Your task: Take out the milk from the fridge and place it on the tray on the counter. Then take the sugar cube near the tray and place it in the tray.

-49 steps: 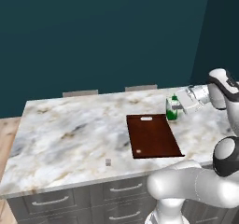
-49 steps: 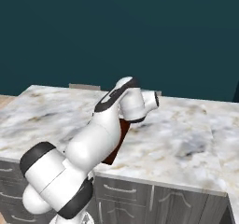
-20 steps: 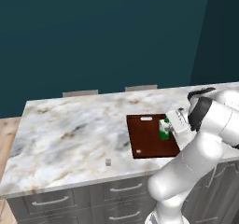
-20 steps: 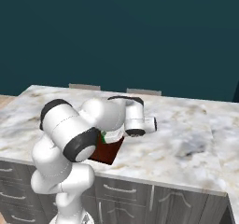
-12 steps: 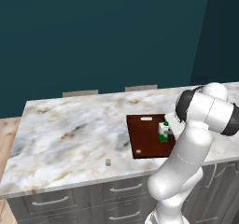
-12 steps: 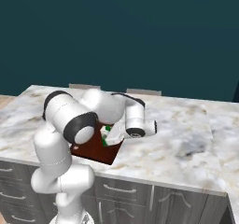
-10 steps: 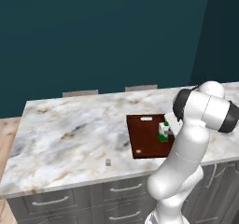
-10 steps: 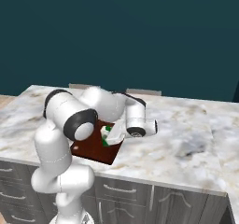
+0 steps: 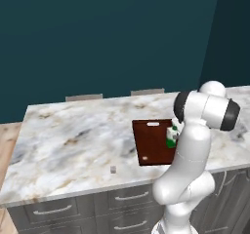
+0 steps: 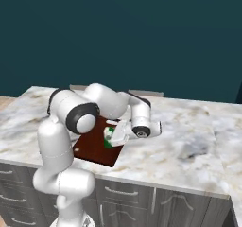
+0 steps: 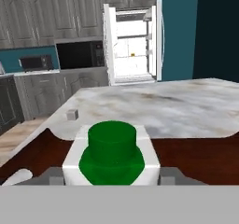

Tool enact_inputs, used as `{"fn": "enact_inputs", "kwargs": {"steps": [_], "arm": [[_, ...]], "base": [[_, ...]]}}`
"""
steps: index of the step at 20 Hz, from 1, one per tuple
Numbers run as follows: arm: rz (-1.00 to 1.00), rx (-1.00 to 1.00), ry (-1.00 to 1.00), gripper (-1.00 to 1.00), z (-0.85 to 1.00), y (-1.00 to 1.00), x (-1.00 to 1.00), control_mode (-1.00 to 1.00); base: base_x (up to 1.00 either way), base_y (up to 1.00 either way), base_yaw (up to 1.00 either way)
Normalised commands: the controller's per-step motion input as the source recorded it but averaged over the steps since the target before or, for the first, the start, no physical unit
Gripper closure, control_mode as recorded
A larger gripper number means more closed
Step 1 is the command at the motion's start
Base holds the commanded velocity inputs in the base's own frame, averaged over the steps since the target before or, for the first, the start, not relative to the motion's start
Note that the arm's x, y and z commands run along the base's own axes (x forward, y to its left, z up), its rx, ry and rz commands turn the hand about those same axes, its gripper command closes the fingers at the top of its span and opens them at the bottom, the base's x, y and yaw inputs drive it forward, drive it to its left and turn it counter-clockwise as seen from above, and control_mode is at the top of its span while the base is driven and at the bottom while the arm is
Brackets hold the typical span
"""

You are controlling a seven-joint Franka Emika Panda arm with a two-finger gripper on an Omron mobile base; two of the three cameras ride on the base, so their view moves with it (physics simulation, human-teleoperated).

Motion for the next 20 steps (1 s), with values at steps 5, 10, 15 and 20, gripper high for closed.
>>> {"fn": "enact_inputs", "kwargs": {"steps": [5,10,15,20], "arm": [[0.06,0.0,-0.06,-1.0,0.29,0.0,-0.1,-1.0],[0.01,0.0,-0.17,-1.0,0.44,0.0,-0.2,-1.0],[0.0,-0.07,-0.21,-1.0,0.52,0.09,-0.5,-1.0],[-0.05,-0.23,-0.17,-1.0,0.52,0.3,-0.72,-1.0]], "base": [[0.0,0.0,0.0],[0.0,0.0,0.0],[0.0,0.0,0.0],[0.0,0.0,0.0]]}}
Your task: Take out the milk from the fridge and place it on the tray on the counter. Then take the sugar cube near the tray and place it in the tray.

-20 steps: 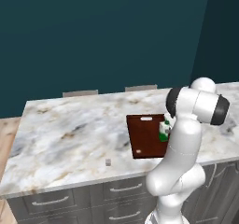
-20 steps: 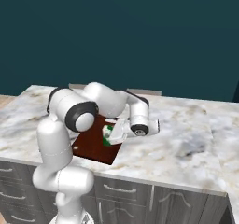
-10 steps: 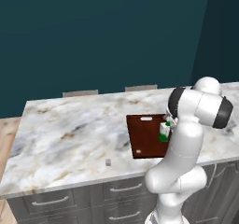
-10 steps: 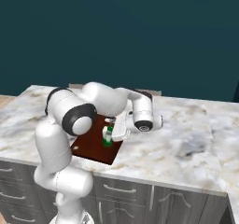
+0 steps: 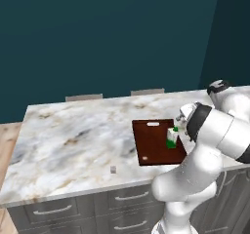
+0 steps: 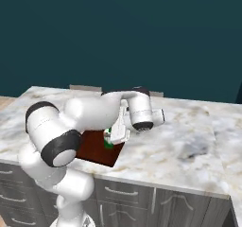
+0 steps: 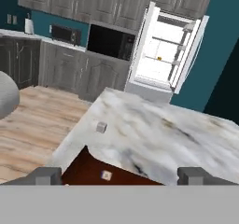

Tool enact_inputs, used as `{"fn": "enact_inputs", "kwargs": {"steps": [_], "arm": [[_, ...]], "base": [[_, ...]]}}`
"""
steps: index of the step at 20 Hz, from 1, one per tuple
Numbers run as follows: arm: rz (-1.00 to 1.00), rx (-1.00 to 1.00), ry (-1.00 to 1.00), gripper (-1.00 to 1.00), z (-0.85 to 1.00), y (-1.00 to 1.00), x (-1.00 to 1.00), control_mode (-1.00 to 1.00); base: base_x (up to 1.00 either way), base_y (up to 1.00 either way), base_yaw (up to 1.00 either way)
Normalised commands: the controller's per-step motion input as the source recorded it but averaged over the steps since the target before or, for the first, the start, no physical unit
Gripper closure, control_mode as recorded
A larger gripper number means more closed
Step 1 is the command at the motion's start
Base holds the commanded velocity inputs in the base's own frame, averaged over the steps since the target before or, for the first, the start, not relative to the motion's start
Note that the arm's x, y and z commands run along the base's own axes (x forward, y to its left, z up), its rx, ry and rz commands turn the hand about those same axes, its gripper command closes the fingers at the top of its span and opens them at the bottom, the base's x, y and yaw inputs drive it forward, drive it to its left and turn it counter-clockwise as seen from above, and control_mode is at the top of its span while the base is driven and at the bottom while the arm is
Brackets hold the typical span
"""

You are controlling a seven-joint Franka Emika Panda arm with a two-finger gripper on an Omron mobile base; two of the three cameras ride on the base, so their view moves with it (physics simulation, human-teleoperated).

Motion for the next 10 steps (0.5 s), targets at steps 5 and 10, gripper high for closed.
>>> {"fn": "enact_inputs", "kwargs": {"steps": [5,10], "arm": [[-0.13,-0.26,-0.08,-1.0,0.64,0.42,-0.56,-1.0],[-0.14,-0.25,-0.05,-1.0,0.38,0.6,-0.63,-1.0]], "base": [[0.0,0.0,0.0],[0.0,0.0,0.0]]}}
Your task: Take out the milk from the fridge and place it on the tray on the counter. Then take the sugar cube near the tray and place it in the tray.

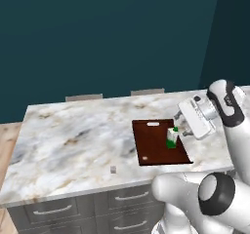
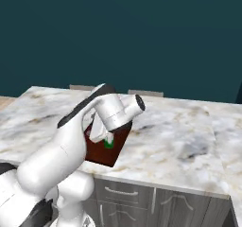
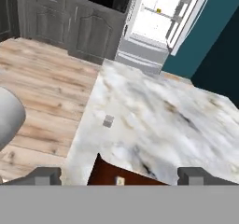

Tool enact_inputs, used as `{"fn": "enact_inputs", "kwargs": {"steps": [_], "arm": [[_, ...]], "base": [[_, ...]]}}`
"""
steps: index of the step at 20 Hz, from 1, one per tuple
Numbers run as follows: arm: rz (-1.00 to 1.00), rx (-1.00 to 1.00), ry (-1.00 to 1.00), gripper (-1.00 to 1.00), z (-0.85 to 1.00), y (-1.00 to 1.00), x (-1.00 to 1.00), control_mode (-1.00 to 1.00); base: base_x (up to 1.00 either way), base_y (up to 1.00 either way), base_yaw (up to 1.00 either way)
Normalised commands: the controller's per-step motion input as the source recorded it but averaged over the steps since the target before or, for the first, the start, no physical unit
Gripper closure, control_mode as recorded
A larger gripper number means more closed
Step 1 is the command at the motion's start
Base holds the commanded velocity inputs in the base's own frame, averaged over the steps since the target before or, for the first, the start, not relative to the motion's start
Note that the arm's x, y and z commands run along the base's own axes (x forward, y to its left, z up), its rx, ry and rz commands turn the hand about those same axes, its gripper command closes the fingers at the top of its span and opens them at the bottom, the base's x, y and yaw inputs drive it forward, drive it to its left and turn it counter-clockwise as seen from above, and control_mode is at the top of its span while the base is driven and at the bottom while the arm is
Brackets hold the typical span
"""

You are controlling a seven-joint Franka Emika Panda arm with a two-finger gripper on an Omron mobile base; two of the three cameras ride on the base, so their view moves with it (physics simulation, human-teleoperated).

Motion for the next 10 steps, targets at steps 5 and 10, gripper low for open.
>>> {"fn": "enact_inputs", "kwargs": {"steps": [5,10], "arm": [[-0.15,-0.33,-0.01,-1.0,0.42,0.67,-0.53,-1.0],[-0.18,-0.36,0.03,-1.0,0.33,0.7,-0.27,-1.0]], "base": [[0.0,0.0,0.0],[0.0,0.0,0.0]]}}
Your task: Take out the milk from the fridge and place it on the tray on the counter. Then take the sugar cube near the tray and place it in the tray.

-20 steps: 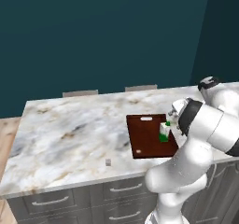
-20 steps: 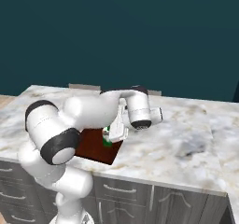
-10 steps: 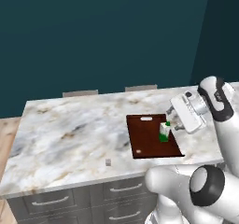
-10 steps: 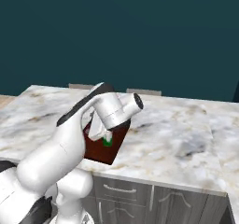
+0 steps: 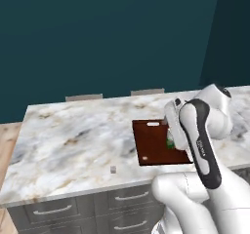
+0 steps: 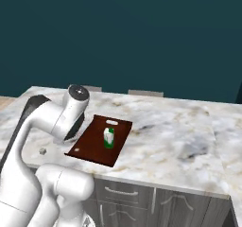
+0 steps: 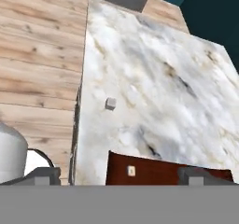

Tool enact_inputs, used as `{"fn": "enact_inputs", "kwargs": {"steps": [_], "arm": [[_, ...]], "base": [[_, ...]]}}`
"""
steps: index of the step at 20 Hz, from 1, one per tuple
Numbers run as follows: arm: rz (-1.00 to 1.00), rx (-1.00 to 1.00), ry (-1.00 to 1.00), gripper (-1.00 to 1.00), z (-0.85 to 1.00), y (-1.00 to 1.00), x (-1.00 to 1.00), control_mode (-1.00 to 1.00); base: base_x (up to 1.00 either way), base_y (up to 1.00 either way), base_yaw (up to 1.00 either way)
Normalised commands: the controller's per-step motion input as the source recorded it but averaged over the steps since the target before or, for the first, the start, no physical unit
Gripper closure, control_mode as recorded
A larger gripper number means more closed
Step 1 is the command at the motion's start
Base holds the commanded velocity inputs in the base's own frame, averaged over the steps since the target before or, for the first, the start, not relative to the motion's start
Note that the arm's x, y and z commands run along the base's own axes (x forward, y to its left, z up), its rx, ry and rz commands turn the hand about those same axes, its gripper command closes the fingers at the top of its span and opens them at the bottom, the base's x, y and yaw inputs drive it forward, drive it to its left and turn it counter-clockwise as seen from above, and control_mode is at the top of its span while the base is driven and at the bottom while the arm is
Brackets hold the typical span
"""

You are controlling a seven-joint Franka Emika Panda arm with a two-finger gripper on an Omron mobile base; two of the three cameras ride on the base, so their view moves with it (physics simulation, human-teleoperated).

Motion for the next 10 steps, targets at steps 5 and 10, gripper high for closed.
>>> {"fn": "enact_inputs", "kwargs": {"steps": [5,10], "arm": [[-0.23,-0.26,0.09,-1.0,0.04,0.68,-0.11,-1.0],[-0.27,-0.15,0.13,-1.0,0.0,0.57,-0.07,-1.0]], "base": [[0.0,0.0,0.0],[0.0,0.0,0.0]]}}
